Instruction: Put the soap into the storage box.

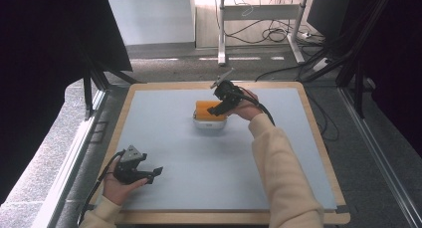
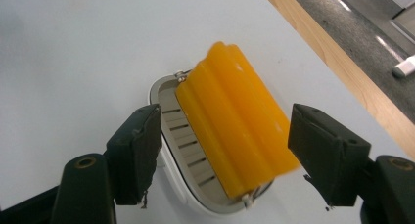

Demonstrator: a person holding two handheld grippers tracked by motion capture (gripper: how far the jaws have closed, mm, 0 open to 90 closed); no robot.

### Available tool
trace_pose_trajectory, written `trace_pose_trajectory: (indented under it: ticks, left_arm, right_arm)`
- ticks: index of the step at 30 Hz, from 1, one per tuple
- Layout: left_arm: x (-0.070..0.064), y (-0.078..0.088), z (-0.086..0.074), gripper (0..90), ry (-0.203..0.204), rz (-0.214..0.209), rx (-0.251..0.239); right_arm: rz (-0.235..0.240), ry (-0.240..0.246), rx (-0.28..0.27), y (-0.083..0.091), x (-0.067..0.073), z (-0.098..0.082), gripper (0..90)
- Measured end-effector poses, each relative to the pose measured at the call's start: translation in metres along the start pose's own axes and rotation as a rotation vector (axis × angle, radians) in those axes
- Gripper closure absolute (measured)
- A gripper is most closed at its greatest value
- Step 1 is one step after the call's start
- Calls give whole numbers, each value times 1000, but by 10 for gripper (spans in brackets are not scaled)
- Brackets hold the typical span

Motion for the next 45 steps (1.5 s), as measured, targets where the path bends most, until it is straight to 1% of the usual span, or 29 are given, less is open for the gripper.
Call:
trace_pose_trajectory:
  ticks: [1,3,5,6,7,9,10,14,15,16,17,19,20,22,23,24,25,26,29,31,32,33,34,35,36,37,40,41,45]
  left_arm:
    - [0,0,0,179,1,0,-1]
    - [0,0,1,178,2,0,-3]
    - [1,1,1,177,6,0,-6]
    - [1,1,1,177,6,0,-6]
    - [1,2,1,177,6,2,-7]
    - [1,2,1,177,10,3,-11]
    - [1,2,1,177,12,4,-11]
    - [0,1,1,177,10,2,-9]
    - [0,1,1,177,10,2,-8]
    - [0,1,1,177,10,2,-8]
    - [1,1,1,177,8,5,-8]
    - [1,1,1,177,8,4,-7]
    - [1,1,1,177,8,5,-7]
    - [1,1,1,177,8,7,-6]
    - [1,1,1,177,8,8,-6]
    - [1,1,1,177,8,8,-6]
    - [1,2,1,177,8,8,-6]
    - [1,2,1,177,8,8,-6]
    - [1,2,1,177,7,12,-5]
    - [1,1,0,177,6,15,-2]
    - [1,1,0,177,6,15,-2]
    - [1,1,0,177,7,14,0]
    - [1,1,0,177,7,14,0]
    - [0,0,0,177,6,13,1]
    - [1,0,0,177,5,14,2]
    - [1,0,0,177,2,16,4]
    - [1,1,0,177,4,15,1]
    - [1,0,0,177,5,15,1]
    - [2,0,2,177,-4,18,2]
  right_arm:
    - [-10,-34,-6,7,2,-6,272]
    - [-21,-47,-8,10,2,-10,269]
    - [-46,-93,-13,21,8,-23,258]
    - [-46,-93,-13,21,8,-23,258]
    - [-54,-101,-23,29,13,-32,252]
    - [-56,-105,-25,32,15,-35,249]
    - [-66,-124,-39,40,19,-44,242]
    - [-77,-169,-81,54,28,-57,239]
    - [-86,-173,-86,57,30,-62,239]
    - [-86,-173,-86,57,30,-62,239]
    - [-94,-171,-86,64,35,-71,237]
    - [-98,-175,-92,66,36,-74,237]
    - [-107,-192,-101,74,41,-85,237]
    - [-112,-198,-106,77,44,-90,237]
    - [-115,-217,-112,84,49,-102,237]
    - [-115,-217,-112,84,49,-102,237]
    - [-122,-233,-112,88,54,-117,237]
    - [-122,-233,-112,88,54,-117,237]
    - [-139,-259,-110,95,61,-141,237]
    - [-154,-287,-124,99,65,-160,237]
    - [-154,-287,-124,99,65,-160,237]
    - [-172,-309,-141,99,65,-171,238]
    - [-172,-309,-141,99,65,-171,238]
    - [-186,-323,-131,97,63,-181,235]
    - [-186,-323,-131,97,63,-181,235]
    - [-207,-321,-125,97,60,-184,234]
    - [-219,-328,-132,97,58,-185,234]
    - [-238,-317,-139,98,55,-185,234]
    - [-239,-324,-152,100,53,-187,220]
Point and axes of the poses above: each handheld gripper's, and its own axes: y roughly backward along the jaws, z roughly out of its top, x roughly to its left, the point moved 8 cm from there along -y, roughly forward along the jaws, and after that the axes turned 4 degrees about -x, right-handed, at the moved point
